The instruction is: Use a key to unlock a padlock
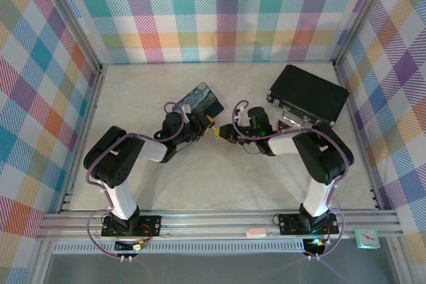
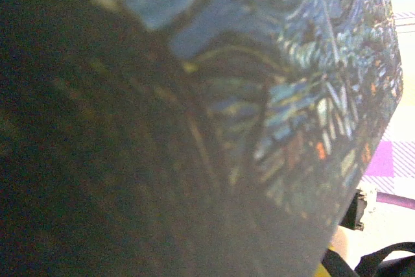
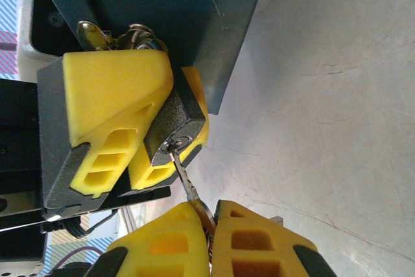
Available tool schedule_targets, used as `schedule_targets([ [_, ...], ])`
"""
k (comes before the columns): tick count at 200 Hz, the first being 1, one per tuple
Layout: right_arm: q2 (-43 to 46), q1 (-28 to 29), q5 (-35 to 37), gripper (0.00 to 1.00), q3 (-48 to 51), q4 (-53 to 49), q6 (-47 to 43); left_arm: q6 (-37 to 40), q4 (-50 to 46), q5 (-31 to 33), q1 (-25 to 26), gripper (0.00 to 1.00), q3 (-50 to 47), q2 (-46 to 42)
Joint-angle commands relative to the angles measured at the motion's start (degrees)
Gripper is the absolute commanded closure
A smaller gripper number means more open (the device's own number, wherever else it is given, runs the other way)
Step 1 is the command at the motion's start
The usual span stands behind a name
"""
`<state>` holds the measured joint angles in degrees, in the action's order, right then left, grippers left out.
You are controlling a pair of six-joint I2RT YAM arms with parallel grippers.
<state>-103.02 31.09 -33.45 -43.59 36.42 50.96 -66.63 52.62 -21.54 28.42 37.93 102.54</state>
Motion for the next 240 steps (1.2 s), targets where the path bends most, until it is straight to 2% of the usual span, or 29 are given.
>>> schedule_targets([
  [1, 1.6, 0.7, 1.1, 1.0, -4.6, -6.7, -6.1, 0.1, -0.1, -2.5, 1.5, 1.0, 1.1, 0.7],
  [23, 3.4, 0.6, 3.7, 1.0, -6.9, -13.8, -10.1, 0.7, -0.4, -3.2, 1.5, 1.0, 0.9, 0.2],
  [50, 3.4, 0.5, 3.2, 1.0, -8.9, -14.5, -7.5, 1.1, -0.9, -3.7, 1.8, 1.0, 1.0, -0.1],
  [107, 1.3, -0.9, 0.5, 1.0, -8.4, -8.1, -1.2, 1.1, 0.1, -4.3, 1.9, 1.0, 0.6, -0.9],
  [158, -3.4, -4.0, -6.7, 1.0, -7.6, 4.3, 13.5, 0.7, 5.1, -6.8, 2.0, 1.0, 0.4, 0.0],
  [178, -4.8, -4.5, -8.9, 1.0, -8.4, 6.8, 16.4, 0.8, 6.0, -8.0, 1.9, 1.0, 0.4, 0.3],
  [211, -5.2, -5.2, -8.8, 1.0, -7.9, 6.6, 16.3, 1.0, 6.3, -8.4, 1.9, 1.0, -0.1, 0.2],
  [240, -4.4, -5.3, -8.0, 1.0, -7.6, 5.4, 11.7, 0.5, 6.8, -8.4, 1.9, 1.0, 0.1, 0.4],
])
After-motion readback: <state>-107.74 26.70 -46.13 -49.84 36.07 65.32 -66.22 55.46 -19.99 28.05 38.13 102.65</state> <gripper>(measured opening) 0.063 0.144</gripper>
